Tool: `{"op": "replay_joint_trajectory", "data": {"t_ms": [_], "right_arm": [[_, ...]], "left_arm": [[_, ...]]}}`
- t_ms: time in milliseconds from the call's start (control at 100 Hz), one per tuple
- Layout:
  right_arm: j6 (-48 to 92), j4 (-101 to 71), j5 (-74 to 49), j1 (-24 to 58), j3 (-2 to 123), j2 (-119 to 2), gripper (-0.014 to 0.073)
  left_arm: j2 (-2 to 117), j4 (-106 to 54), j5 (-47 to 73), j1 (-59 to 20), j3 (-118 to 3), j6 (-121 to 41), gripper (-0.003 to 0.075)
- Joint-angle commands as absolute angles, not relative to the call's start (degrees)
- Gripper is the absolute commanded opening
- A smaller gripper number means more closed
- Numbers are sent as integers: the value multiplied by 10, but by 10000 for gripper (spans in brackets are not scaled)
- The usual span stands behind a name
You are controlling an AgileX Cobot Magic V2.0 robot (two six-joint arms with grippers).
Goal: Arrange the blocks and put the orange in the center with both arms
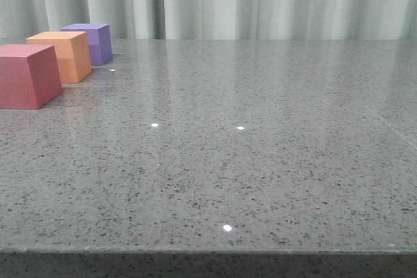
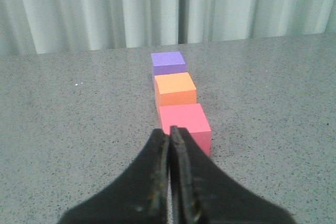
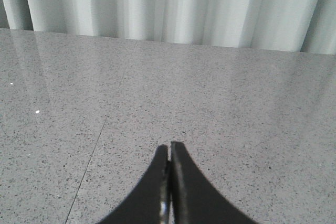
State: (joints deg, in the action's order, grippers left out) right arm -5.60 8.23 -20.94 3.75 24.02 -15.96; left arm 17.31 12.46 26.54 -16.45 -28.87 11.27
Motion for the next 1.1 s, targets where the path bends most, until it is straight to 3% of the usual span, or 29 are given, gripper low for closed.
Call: {"op": "replay_joint_trajectory", "data": {"t_ms": [0, 630, 850, 1090], "right_arm": [[-53, 91, -162, 35, 254, -164, -68], [-53, 91, -162, 35, 254, -164, -68], [-53, 91, -162, 35, 254, -164, -68], [-53, 91, -162, 35, 254, -164, -68]], "left_arm": [[178, 126, 220, -162, -303, 118, -20], [177, 134, 168, -157, -294, 118, -20], [136, 27, 96, -89, -225, 8, -20], [51, 17, 17, -52, -114, 6, -20]]}}
